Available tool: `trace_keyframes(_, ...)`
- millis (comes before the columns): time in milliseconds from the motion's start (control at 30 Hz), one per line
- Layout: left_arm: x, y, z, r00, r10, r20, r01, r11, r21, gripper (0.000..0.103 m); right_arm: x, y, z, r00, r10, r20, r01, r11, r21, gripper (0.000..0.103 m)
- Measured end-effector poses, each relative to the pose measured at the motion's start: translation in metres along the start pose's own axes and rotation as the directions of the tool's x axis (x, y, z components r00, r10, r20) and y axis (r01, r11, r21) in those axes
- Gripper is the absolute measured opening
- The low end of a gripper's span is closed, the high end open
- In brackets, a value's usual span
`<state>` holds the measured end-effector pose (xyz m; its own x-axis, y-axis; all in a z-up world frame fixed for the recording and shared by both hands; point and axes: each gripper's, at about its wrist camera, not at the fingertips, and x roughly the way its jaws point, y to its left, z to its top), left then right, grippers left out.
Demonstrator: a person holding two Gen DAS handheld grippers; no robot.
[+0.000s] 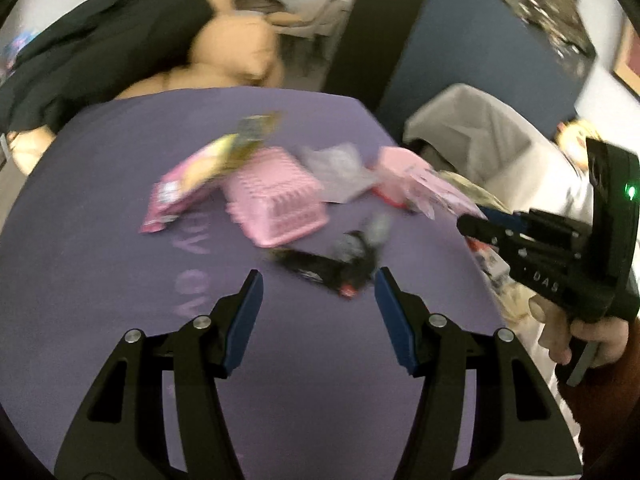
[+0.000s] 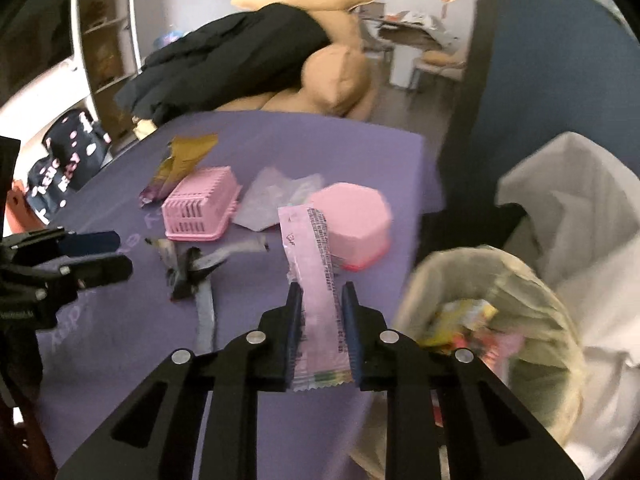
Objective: Collect trash
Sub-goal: 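Grasp the pink candy strip with the right gripper and lift it, then grasp the yellow-and-pink snack wrapper with the left while the right carries the pink strip toward the bin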
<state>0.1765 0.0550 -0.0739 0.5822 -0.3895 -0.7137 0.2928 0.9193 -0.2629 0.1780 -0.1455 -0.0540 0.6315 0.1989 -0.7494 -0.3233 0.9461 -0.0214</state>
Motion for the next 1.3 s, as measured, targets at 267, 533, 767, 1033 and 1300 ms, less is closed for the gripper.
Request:
trace_keyframes(267,0.042,-0.035,0.009,0.994,0.09,-0.055,-0.084,0.991,0.102,0.053,-0.022,-0.027,-0.01,0.999,0.009,0.047,-0.014,0.996,0.088,0.021)
trace_keyframes(533,0.062,-0.049,0.013,0.983,0.162,-0.083,-0.148,0.977,0.152,0.02,-0.028,-0.046,-0.012,0.995,0.031,0.091,-0.044,0.988,0.145,0.021)
trace_keyframes(767,0.052,-0.04,0.02,0.989,0.133,-0.064,-0.127,0.987,0.096,0.007,-0.031,-0.057,-0.012,0.995,0.024,0.101,-0.041,0.986,0.164,0.021)
trace_keyframes(1033,0.015,-0.046,0.04,0.995,0.096,0.028,-0.098,0.992,0.082,0.007,-0.037,-0.059,-0.003,0.99,0.031,0.135,-0.052,0.987,0.155,0.021)
trace_keyframes(1300,-0.02,-0.045,0.067,0.991,0.036,0.128,-0.041,0.998,0.04,0.007,-0.056,-0.066,0.014,0.982,-0.002,0.191,-0.023,0.991,0.128,0.021)
